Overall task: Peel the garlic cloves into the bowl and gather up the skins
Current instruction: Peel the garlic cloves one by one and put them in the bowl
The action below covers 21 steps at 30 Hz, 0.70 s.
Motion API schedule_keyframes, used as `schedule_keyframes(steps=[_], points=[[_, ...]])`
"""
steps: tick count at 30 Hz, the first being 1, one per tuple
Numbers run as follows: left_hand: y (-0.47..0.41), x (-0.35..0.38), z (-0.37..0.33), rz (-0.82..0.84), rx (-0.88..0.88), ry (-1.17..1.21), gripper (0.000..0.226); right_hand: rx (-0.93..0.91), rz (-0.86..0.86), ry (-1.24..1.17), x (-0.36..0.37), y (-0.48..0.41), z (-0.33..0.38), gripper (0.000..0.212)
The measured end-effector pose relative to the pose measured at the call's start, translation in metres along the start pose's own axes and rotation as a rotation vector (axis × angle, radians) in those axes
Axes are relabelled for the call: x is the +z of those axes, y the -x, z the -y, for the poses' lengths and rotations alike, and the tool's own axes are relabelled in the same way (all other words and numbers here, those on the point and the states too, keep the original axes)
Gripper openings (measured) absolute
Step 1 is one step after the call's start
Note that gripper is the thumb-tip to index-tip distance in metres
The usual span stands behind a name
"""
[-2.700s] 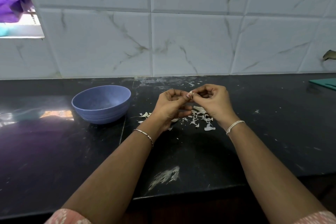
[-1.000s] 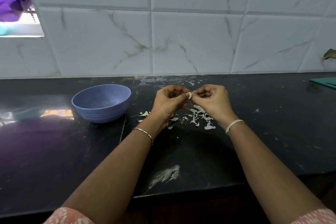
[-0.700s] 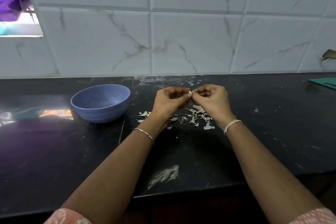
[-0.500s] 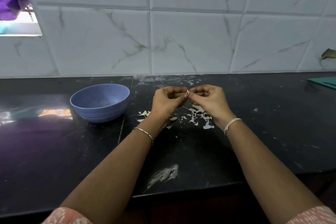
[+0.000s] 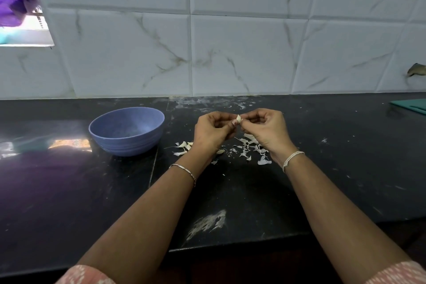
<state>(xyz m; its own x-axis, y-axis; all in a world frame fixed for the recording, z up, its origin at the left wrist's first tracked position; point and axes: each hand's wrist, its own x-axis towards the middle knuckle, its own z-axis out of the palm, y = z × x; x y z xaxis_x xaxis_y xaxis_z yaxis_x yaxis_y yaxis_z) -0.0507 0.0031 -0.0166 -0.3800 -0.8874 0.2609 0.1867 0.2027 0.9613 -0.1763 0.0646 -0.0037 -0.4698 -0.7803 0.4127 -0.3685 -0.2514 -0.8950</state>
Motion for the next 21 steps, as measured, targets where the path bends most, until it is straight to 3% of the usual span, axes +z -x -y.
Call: schedule_keyframes(steps=[17,21], points=[[0.0060,0.0066,-0.0034,0.012,-0.034,0.030,0.009,-0.038,-0.086,0.024,0.0010,-0.0026,-0.0007,0.014],[0.0065,0.0049,-0.0088,0.011,-0.081,0.193,0.017,-0.130,-0.101,0.255,-0.0001,-0.0028,-0.0020,0.011]])
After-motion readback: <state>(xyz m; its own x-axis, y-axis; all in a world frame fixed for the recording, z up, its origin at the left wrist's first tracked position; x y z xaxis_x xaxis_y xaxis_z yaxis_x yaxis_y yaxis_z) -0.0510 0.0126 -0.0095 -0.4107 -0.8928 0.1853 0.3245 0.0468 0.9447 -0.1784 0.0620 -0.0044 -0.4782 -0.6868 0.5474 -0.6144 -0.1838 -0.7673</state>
